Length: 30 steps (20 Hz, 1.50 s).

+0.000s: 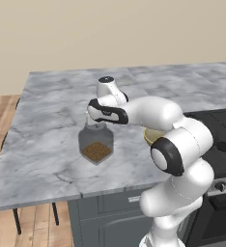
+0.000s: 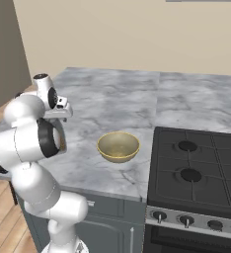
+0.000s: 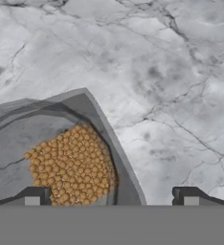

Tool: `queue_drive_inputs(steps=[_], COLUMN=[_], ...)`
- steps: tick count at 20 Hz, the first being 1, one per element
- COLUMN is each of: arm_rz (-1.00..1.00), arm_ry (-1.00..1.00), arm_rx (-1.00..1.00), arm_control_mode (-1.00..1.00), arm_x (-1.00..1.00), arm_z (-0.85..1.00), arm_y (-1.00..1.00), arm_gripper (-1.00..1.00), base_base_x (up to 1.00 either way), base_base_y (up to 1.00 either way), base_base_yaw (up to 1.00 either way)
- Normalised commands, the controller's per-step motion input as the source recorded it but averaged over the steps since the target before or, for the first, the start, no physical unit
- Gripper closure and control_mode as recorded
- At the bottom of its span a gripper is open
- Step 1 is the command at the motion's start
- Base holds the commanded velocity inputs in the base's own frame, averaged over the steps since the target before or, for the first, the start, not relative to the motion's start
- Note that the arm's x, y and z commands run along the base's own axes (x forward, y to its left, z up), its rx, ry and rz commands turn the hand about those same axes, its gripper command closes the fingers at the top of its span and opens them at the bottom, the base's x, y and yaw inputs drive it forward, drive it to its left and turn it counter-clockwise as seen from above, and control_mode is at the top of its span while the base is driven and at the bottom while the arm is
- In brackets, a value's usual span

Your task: Pick the jar and bowl and place them in the sink. Then turn on the water.

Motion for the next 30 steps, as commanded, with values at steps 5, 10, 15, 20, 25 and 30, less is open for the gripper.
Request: queue_drive_inputs(steps=[5,10,15,20,25,30], arm_rz=[0.00,0.00,0.00,0.00,0.00,0.00], arm_ry=[0.00,0.01,0.00,0.00,0.00,0.01], arm_rx=[-0.01,0.00,-0.01,0.00,0.00,0.00], arm_control_mode=[-1.00,-1.00,-1.00,-1.00,-1.00,-1.00], arm_x=[0.03,0.00,0.00,0.00,0.00,0.00], arm_z=[-0.10,-0.14,-0.19,-0.17,-0.07,-0.06], arm_y=[0.00,0.00,0.00,0.00,0.00,0.00], arm_gripper=[-1.00,-1.00,-1.00,-1.00,-1.00,-1.00], base_base_x=[0.00,0.00,0.00,0.00,0.00,0.00], base_base_y=[0.00,0.00,0.00,0.00,0.00,0.00], base_base_yaw=[0.00,0.00,0.00,0.00,0.00,0.00])
